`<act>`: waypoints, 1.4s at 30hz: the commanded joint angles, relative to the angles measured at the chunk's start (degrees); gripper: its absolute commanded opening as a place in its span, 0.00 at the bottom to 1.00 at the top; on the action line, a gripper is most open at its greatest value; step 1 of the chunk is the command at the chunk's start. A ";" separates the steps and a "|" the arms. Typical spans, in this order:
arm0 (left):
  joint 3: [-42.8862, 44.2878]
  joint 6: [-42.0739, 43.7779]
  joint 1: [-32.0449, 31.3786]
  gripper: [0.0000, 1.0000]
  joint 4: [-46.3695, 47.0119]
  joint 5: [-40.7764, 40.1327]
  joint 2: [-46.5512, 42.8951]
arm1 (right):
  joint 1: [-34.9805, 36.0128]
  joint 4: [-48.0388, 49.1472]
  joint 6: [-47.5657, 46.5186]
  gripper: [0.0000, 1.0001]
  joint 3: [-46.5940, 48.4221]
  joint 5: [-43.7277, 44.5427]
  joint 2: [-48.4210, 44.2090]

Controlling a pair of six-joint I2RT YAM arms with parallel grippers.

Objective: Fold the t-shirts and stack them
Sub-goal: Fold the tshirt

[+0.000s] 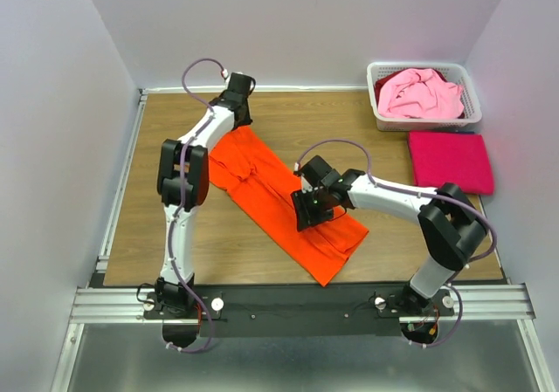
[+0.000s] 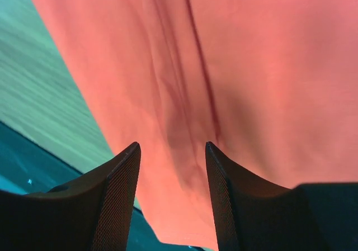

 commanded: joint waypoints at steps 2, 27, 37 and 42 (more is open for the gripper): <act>-4.96 1.41 -0.14 0.38 5.14 -6.91 -16.69 | 0.25 -3.65 -2.47 0.57 2.24 7.68 -2.90; -39.62 -5.10 9.97 0.19 8.93 5.38 -21.91 | 0.51 -4.27 -7.32 0.37 -1.19 -6.99 2.54; -22.40 -1.32 9.79 0.20 2.51 3.98 -9.34 | 0.95 -1.99 -5.74 0.37 -0.66 -9.54 7.02; -7.57 0.96 9.18 0.20 -3.46 1.35 -0.12 | 1.66 0.82 -1.88 0.37 0.39 -11.12 11.32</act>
